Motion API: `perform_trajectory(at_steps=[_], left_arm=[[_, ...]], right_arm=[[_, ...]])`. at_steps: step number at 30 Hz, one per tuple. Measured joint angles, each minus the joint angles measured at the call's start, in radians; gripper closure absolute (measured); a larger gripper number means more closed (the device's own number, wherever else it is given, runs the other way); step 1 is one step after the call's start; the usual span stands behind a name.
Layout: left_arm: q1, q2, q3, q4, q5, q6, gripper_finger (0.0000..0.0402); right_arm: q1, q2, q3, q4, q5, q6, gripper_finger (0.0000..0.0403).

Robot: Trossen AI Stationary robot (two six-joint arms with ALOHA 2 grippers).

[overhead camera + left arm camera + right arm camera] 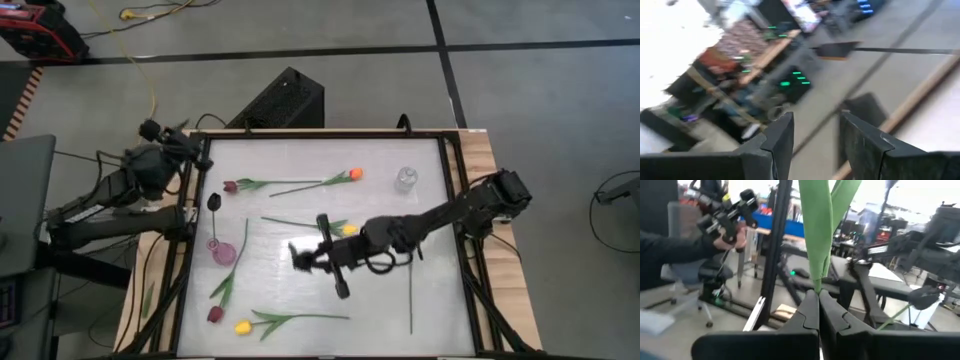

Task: Sort flowers into vase by color
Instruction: Put the black tulip into the purple vase

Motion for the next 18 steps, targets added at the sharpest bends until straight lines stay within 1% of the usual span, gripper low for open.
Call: perform_trajectory(at_steps=[1, 3, 7, 13, 15, 17, 18], left_arm=[[0.038, -0.004, 0.000, 0.027, 0.008, 0.030, 0.0252], [0.126, -0.010, 0.000, 0.078, 0.063, 0.056, 0.0252], [0.323, -0.007, 0.001, 0.090, 0.205, 0.037, 0.0252], [0.590, 0.051, -0.041, 0.089, 0.425, -0.010, 0.0252], [0.646, 0.077, -0.066, 0.097, 0.482, -0.034, 0.0252], [0.665, 0.092, -0.087, 0.142, 0.526, -0.058, 0.0252], [0.669, 0.094, -0.093, 0.171, 0.525, -0.061, 0.0253]], right_arm=[[-0.010, 0.006, 0.000, 0.023, -0.009, 0.015, 0.0385], [-0.025, 0.022, 0.000, 0.057, -0.047, 0.032, 0.0385], [-0.037, 0.080, 0.015, 0.129, -0.103, 0.052, 0.0385], [-0.037, 0.195, 0.132, 0.138, -0.131, 0.035, 0.0385], [-0.037, 0.243, 0.186, 0.137, -0.132, 0.027, 0.0385], [-0.039, 0.279, 0.232, 0.131, -0.134, 0.012, 0.0385], [-0.042, 0.300, 0.260, 0.132, -0.137, 0.006, 0.0385]])
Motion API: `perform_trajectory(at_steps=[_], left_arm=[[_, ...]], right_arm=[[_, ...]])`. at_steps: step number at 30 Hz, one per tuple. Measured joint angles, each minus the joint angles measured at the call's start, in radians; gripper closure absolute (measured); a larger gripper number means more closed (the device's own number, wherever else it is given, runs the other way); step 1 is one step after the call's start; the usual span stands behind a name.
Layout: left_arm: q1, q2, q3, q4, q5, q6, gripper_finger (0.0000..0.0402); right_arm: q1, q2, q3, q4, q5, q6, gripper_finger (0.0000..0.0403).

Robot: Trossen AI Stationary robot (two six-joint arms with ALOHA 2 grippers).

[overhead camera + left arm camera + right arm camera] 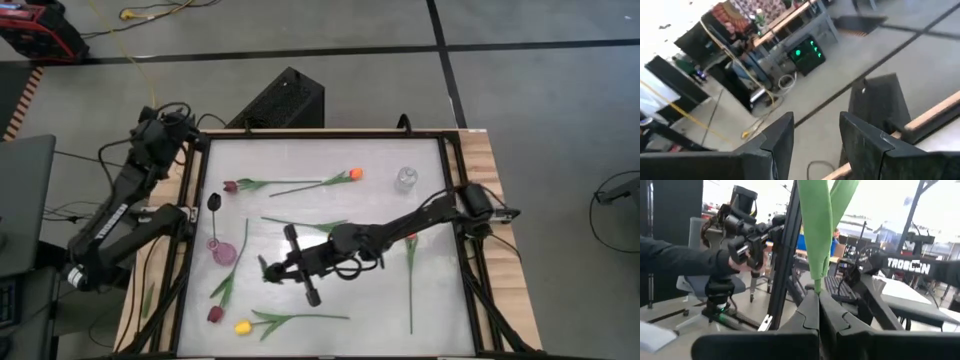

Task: Sort flowers into vase by color
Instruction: Put the black tulip into the purple vase

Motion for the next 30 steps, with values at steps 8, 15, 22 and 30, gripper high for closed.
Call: perform_trajectory(at_steps=[8, 15, 22, 30], left_arm=[[0.000, -0.013, -0.003, 0.019, -0.030, 0.005, 0.0252], [-0.017, -0.065, -0.003, 0.014, 0.002, -0.023, 0.0252], [-0.050, -0.147, -0.003, -0.029, 0.002, -0.034, 0.0252], [-0.107, -0.224, -0.003, -0.050, 0.002, -0.032, 0.0252]], right_arm=[[-0.031, 0.142, 0.214, 0.007, -0.016, -0.025, 0.0385], [-0.050, 0.281, 0.421, -0.002, -0.017, -0.053, 0.0385], [-0.100, 0.428, 0.648, -0.067, -0.013, -0.045, 0.0385], [-0.142, 0.530, 0.800, -0.164, 0.036, -0.035, 0.0385]])
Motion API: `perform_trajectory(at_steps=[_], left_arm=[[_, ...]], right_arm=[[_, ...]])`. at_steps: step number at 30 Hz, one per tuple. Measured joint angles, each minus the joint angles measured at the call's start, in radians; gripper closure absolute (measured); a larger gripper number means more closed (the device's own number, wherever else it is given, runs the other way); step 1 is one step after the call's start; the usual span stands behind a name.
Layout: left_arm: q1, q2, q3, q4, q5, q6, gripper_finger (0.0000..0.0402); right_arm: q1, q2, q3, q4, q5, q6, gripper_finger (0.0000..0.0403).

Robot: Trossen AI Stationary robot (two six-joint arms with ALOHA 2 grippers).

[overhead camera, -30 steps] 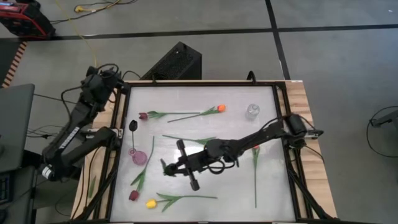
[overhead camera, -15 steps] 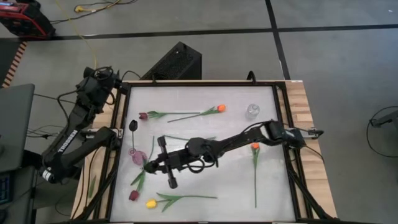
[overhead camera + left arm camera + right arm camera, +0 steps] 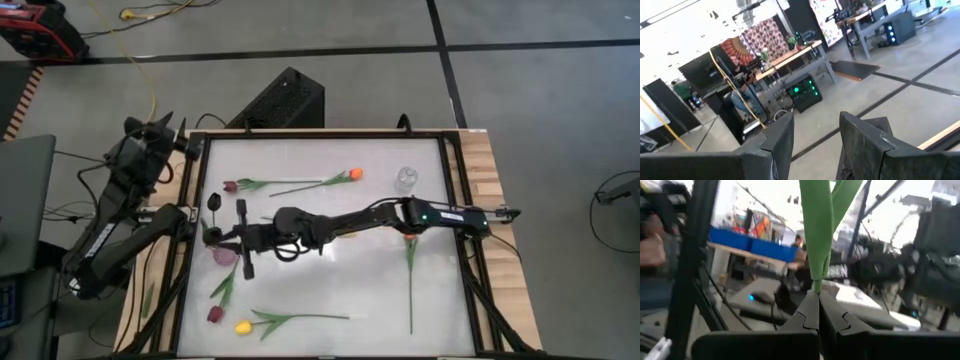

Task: Sort flowers into vase by color
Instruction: Put the black tulip into the purple vase

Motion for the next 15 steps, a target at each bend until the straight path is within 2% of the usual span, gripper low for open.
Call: perform_trajectory(at_steps=[10, 15], left_arm=[[-0.037, -0.014, 0.000, -0.019, 0.000, 0.012, 0.0252], [-0.037, -0.014, 0.000, -0.027, -0.001, 0.012, 0.0252]], right_arm=[[-0.023, 0.000, 0.002, -0.116, 0.005, 0.051, 0.0383], [-0.030, 0.000, 0.002, -0.211, 0.005, 0.052, 0.0368]])
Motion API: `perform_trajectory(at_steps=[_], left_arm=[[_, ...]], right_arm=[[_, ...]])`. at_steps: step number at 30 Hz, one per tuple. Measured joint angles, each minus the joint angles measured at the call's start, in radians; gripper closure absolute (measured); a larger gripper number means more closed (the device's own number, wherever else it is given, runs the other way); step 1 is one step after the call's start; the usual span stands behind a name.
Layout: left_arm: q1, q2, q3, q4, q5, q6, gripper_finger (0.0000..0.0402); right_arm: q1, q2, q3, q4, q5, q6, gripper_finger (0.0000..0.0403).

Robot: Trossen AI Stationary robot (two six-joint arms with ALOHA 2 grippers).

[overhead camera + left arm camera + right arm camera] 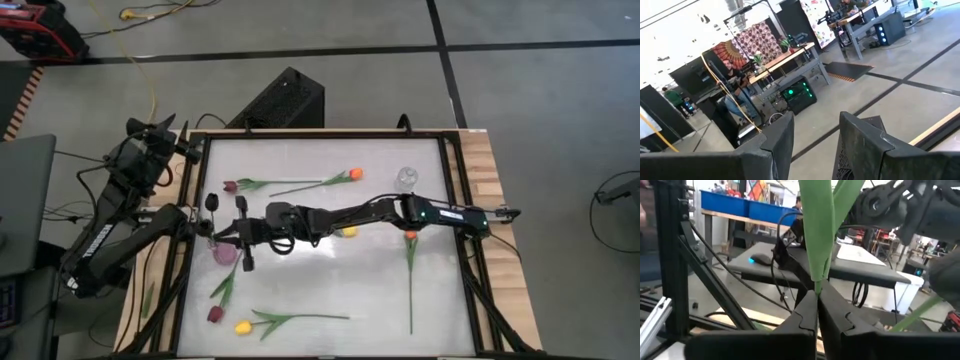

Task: Sort flowers into vase by color
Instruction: Put the black tulip into the purple vase, then put the top red tulip into the purple vase

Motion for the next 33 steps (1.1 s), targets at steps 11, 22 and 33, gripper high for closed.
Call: perform_trajectory(at_steps=[11, 22, 33], left_arm=[[0.000, 0.000, -0.062, 0.056, 0.000, 0.035, 0.0252], [0.000, -0.042, -0.080, 0.084, -0.024, 0.066, 0.0252], [0.000, -0.139, -0.080, 0.055, -0.032, 0.066, 0.0252]], right_arm=[[-0.011, 0.000, 0.000, -0.102, -0.001, 0.007, 0.0343], [-0.026, -0.030, 0.000, -0.279, -0.029, 0.063, 0.0334], [-0.032, -0.120, 0.000, -0.620, -0.030, 0.033, 0.0221]])
